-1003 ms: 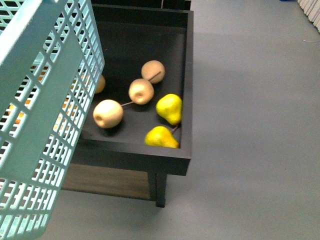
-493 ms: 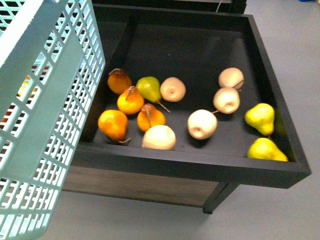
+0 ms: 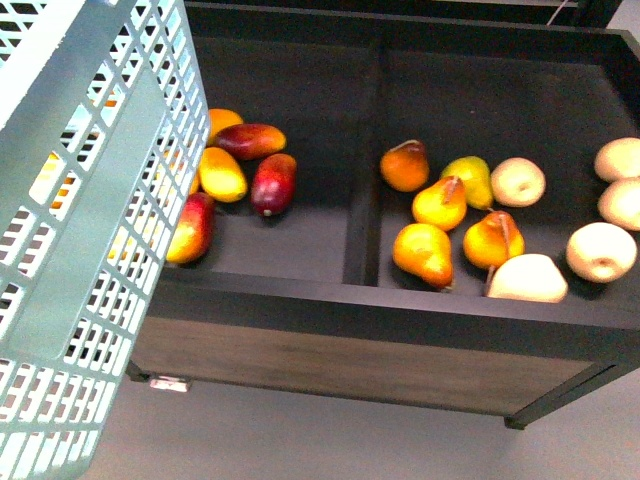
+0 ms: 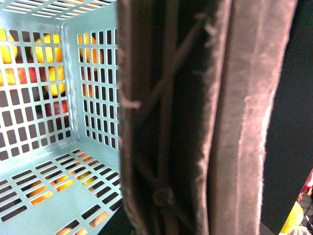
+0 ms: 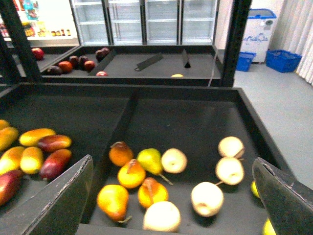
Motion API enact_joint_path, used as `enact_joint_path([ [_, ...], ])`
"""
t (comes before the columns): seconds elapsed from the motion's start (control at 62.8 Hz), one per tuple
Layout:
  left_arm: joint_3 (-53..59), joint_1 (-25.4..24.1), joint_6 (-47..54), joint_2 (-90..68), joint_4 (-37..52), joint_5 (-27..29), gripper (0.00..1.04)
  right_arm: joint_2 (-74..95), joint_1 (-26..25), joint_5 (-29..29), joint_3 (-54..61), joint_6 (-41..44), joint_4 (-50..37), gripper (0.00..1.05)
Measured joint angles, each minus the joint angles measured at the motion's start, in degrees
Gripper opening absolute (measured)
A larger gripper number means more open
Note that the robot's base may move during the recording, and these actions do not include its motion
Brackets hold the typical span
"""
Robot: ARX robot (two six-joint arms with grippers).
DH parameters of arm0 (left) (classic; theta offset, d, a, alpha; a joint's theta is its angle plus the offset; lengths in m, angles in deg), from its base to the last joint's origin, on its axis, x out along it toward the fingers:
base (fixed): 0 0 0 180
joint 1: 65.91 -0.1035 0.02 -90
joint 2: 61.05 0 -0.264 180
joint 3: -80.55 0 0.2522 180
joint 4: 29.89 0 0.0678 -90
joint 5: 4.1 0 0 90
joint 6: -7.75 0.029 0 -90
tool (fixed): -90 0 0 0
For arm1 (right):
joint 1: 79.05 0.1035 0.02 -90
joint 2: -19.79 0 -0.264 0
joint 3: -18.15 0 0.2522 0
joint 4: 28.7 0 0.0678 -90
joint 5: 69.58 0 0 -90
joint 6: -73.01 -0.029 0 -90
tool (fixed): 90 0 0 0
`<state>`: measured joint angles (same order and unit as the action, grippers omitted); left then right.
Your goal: Pick mango and avocado into basket
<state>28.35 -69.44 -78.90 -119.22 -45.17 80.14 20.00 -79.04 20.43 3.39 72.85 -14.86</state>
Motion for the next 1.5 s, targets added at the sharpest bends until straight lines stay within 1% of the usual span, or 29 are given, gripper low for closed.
enact_joint_path([
  [1.496,0.0,0.0,0.0,0.0,0.0,0.0,0.14,-0.1,0.0,0.0,0.0,0.0,0.0,0.96],
])
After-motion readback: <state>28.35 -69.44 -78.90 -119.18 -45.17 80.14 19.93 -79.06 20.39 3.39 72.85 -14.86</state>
